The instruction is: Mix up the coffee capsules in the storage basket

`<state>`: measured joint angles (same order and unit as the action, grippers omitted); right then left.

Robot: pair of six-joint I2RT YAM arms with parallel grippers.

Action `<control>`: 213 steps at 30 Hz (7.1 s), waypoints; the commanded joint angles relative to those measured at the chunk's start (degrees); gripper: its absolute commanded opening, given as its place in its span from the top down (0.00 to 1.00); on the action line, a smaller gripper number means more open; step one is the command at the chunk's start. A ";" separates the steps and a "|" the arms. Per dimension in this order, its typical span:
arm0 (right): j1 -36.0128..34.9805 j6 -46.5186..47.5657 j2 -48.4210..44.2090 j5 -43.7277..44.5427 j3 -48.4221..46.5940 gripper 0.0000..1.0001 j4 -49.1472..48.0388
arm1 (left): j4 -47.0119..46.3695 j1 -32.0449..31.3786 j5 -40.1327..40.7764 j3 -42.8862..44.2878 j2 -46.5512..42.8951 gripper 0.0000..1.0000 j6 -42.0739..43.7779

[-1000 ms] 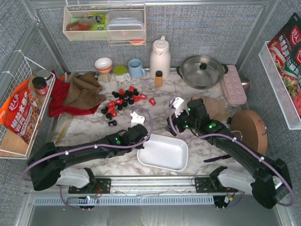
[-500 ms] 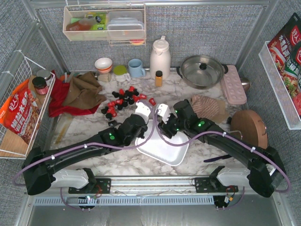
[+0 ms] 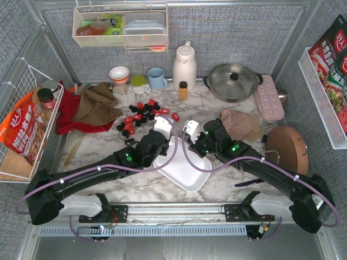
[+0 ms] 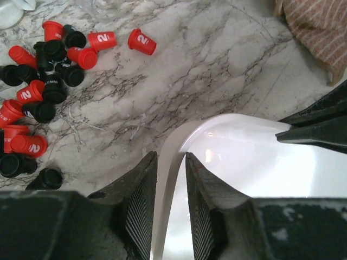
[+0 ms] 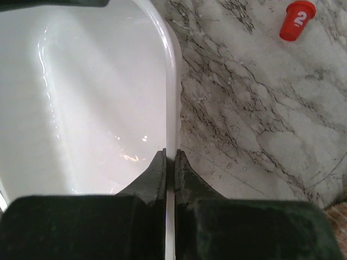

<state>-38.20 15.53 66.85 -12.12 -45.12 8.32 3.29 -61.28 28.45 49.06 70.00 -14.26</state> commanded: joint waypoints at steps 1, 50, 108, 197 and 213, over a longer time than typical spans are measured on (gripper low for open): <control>-0.12 -4.13 0.00 2.80 1.00 1.00 -3.64 | -4.51 0.23 1.38 0.33 0.08 0.63 -1.66; 14.13 -38.48 -6.86 17.06 13.39 0.63 12.30 | 5.59 1.79 21.69 -14.53 -23.02 0.01 -19.52; 14.46 -28.93 -16.40 22.31 12.24 0.34 -6.46 | -10.84 43.79 -20.08 -12.23 18.60 0.33 -14.73; 16.13 -37.16 -22.58 33.81 19.77 0.02 -10.79 | 1.88 32.49 5.63 -16.04 -2.81 0.13 -28.46; 16.13 -36.79 -22.22 32.30 19.73 0.03 -11.02 | -6.54 42.64 -7.44 -9.10 10.52 0.21 -16.19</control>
<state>-22.11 -21.08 44.40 20.53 -25.21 -0.58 -0.38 -18.90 23.73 38.37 78.74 -33.58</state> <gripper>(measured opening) 0.972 0.798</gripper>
